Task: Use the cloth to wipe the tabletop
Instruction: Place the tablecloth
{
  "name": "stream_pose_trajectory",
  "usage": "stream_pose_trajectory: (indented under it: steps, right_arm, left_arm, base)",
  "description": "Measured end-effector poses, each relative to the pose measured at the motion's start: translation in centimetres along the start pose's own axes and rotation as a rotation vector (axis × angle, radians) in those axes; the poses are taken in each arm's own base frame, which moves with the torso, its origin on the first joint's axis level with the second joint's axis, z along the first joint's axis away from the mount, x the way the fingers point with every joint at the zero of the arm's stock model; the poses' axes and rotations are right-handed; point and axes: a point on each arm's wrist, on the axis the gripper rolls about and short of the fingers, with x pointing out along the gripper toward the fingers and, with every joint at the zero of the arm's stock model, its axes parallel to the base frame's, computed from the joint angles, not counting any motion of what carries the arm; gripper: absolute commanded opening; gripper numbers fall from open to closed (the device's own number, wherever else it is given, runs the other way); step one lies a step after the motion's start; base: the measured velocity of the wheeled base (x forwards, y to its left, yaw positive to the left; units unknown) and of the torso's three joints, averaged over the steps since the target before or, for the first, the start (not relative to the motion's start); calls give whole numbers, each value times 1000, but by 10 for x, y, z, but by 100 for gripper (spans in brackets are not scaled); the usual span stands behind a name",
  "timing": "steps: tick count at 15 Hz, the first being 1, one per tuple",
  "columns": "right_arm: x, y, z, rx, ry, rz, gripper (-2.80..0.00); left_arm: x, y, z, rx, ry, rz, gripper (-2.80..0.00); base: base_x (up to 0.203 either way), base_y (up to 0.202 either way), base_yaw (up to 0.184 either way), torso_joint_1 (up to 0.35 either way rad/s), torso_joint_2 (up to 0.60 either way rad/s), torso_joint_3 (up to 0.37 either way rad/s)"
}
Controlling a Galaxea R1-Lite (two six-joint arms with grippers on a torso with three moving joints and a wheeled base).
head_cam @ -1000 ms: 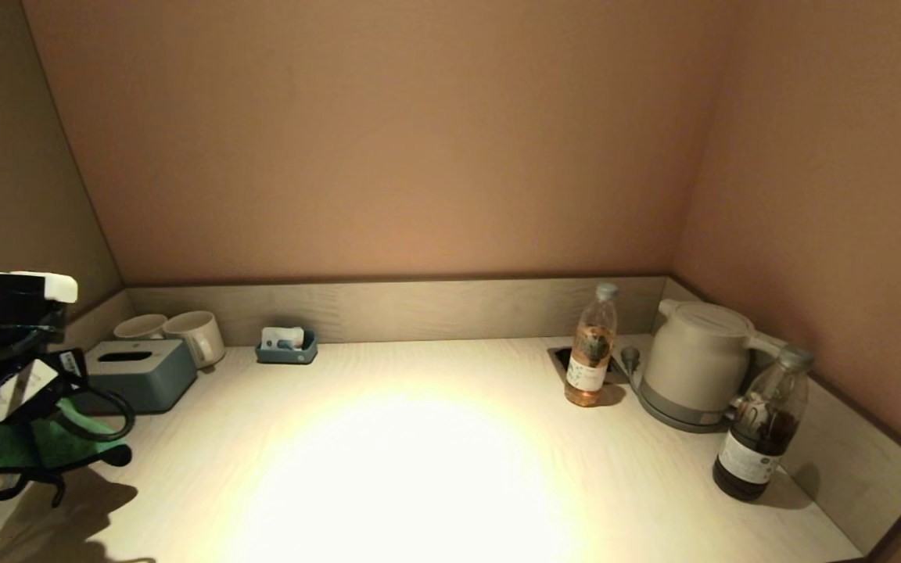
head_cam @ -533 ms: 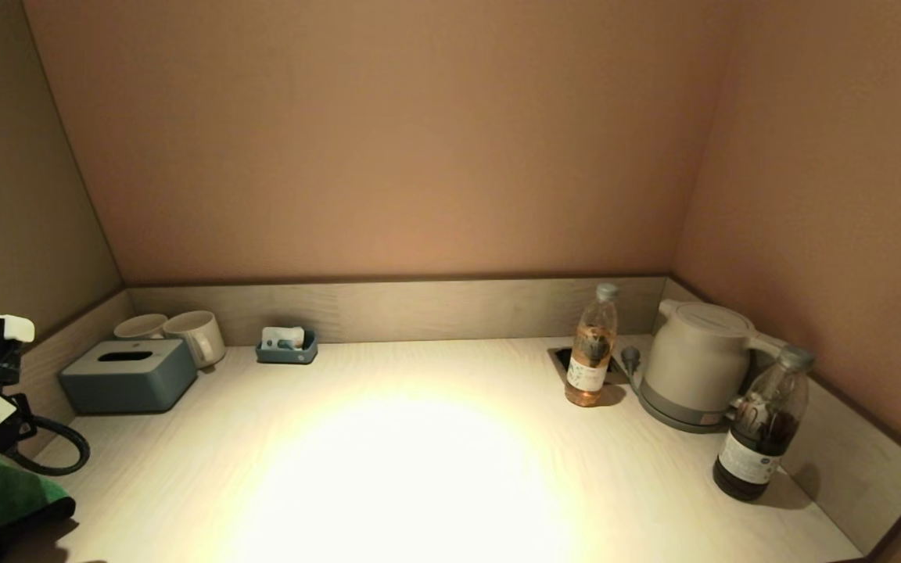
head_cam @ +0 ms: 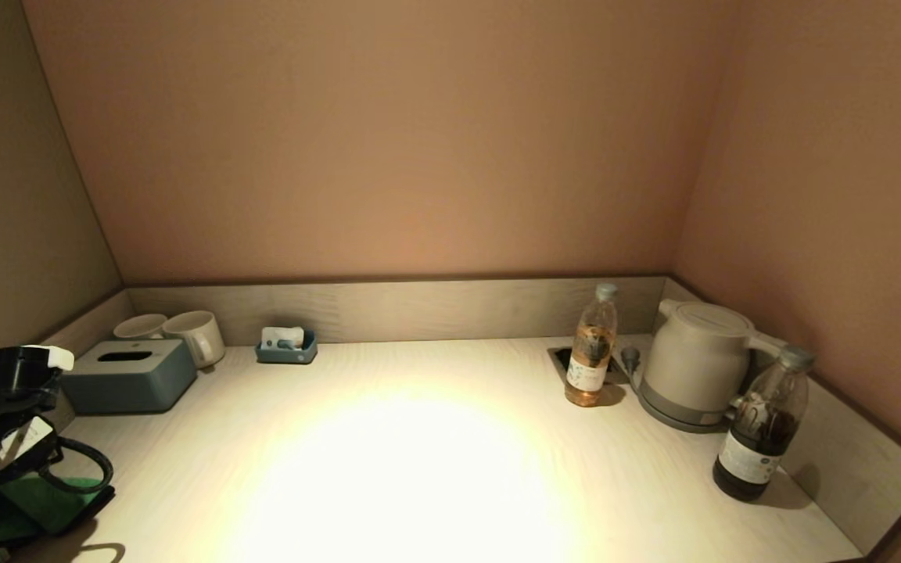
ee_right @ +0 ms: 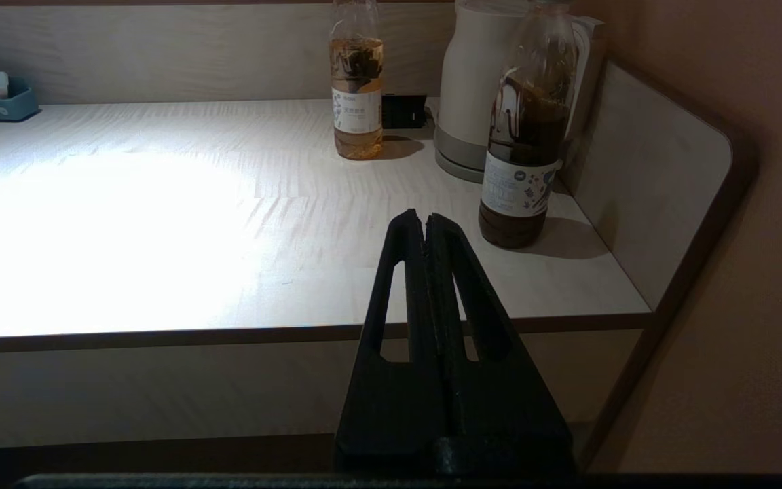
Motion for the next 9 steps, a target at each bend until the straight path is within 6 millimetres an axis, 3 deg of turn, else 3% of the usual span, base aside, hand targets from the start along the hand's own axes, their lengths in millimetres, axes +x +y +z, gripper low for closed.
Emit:
stream_pose_trajectory:
  steps: [2,3,9]
  right_arm:
    - [0,0,0,0,0,-1,-280]
    - [0,0,0,0,0,0,-280]
    - [0,0,0,0,0,-1,-280]
  left_arm:
    - [6,-6,-3,10,10,5,-280]
    - [10,-9,-4,16,14,6,0]
    - [20,-22,3,0,1,5,0]
  base:
    - [0,0,0,0,0,0]
    - [0,0,0,0,0,0]
    - [0,0,0,0,0,0]
